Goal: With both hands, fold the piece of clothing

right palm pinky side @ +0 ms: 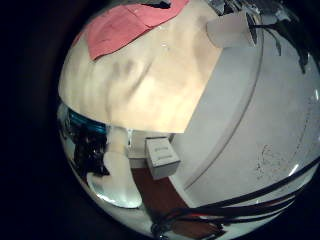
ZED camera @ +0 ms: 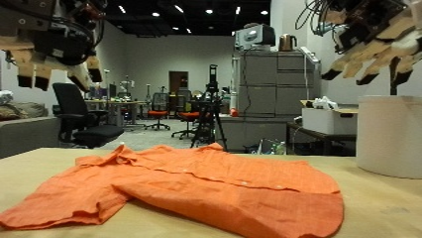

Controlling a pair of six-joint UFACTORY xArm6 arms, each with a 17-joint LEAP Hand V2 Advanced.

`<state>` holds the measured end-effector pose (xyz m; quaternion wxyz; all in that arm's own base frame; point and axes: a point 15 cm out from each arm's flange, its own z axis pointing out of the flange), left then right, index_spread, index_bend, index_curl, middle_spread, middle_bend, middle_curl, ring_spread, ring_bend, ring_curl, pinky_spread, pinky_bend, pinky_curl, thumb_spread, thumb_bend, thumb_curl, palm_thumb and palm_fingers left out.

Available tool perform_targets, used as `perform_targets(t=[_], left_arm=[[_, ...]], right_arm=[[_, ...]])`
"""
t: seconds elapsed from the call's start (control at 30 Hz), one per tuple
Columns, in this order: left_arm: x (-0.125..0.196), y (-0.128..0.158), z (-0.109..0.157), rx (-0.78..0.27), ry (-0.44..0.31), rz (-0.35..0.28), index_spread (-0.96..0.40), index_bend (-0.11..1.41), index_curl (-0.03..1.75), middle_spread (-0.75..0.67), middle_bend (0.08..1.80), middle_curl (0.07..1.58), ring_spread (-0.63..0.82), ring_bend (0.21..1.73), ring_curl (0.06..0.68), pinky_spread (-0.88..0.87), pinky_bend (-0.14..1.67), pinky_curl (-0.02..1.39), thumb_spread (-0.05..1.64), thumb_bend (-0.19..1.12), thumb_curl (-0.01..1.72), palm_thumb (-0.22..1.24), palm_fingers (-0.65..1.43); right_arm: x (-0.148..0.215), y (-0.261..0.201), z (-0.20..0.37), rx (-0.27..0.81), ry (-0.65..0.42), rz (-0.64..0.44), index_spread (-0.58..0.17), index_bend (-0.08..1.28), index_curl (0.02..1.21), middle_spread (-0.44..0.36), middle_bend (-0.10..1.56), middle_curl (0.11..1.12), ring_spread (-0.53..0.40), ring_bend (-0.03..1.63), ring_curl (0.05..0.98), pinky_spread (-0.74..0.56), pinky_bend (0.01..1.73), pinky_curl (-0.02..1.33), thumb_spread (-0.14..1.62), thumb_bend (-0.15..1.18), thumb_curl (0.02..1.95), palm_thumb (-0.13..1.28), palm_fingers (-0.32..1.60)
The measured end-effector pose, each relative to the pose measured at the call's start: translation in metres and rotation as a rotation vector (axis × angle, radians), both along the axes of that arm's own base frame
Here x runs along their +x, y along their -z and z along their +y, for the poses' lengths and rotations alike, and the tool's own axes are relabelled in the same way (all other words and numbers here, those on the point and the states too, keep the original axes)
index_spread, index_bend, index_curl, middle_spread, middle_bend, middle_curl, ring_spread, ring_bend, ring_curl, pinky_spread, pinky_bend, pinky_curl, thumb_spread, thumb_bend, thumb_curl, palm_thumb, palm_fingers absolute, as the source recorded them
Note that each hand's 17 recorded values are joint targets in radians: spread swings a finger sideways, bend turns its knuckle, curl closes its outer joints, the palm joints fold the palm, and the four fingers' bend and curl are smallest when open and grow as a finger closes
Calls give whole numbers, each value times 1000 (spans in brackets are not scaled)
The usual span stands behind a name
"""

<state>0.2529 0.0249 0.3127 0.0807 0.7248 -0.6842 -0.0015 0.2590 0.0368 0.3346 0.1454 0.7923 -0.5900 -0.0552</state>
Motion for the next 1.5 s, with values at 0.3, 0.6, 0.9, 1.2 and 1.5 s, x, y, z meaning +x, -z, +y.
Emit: perform_targets(t=[0.3, 0.6, 0.9, 1.2, 1.5], left_arm=[[2, 5, -1, 1, -5, 10, -29, 184, 368, 191, 195, 344, 502, 340, 217, 465, 183, 267, 1037, -22, 372, 648, 160], [5, 32, -17, 19, 101, 91, -26, 185, 371, 188, 164, 339, 481, 351, 221, 451, 198, 267, 1032, -23, 380, 652, 171], [25, 99, -31, 173, 329, 199, 93, 109, 322, 358, 167, 283, 516, 426, 245, 461, 299, 314, 1062, -28, 371, 638, -11], [54, 128, -2, 293, 356, 170, 111, 135, 277, 336, 188, 265, 519, 455, 246, 473, 343, 326, 1074, -25, 348, 571, -57], [62, 141, 23, 295, 288, 127, 118, 152, 259, 293, 221, 290, 493, 469, 244, 453, 310, 317, 1067, -22, 337, 561, 8]], right_arm=[[-1, -3, -1, 3, 4, -11, -300, 154, 262, 119, 198, 337, 254, 420, 230, 360, 464, 295, 1081, -23, 271, 488, 109], [0, -1, -2, 1, 7, -6, -299, 153, 260, 115, 198, 339, 252, 422, 233, 361, 464, 294, 1082, -23, 267, 474, 106], [0, 1, -3, 0, 10, 2, -299, 154, 259, 115, 198, 340, 255, 421, 235, 357, 459, 291, 1082, -22, 266, 473, 106], [-1, 1, -1, -2, 3, 5, -301, 156, 260, 115, 198, 341, 258, 414, 234, 355, 457, 291, 1082, -22, 265, 474, 105], [-1, 2, 0, -3, 3, 10, -302, 160, 264, 115, 195, 340, 259, 408, 234, 353, 451, 292, 1084, -21, 266, 476, 109]])
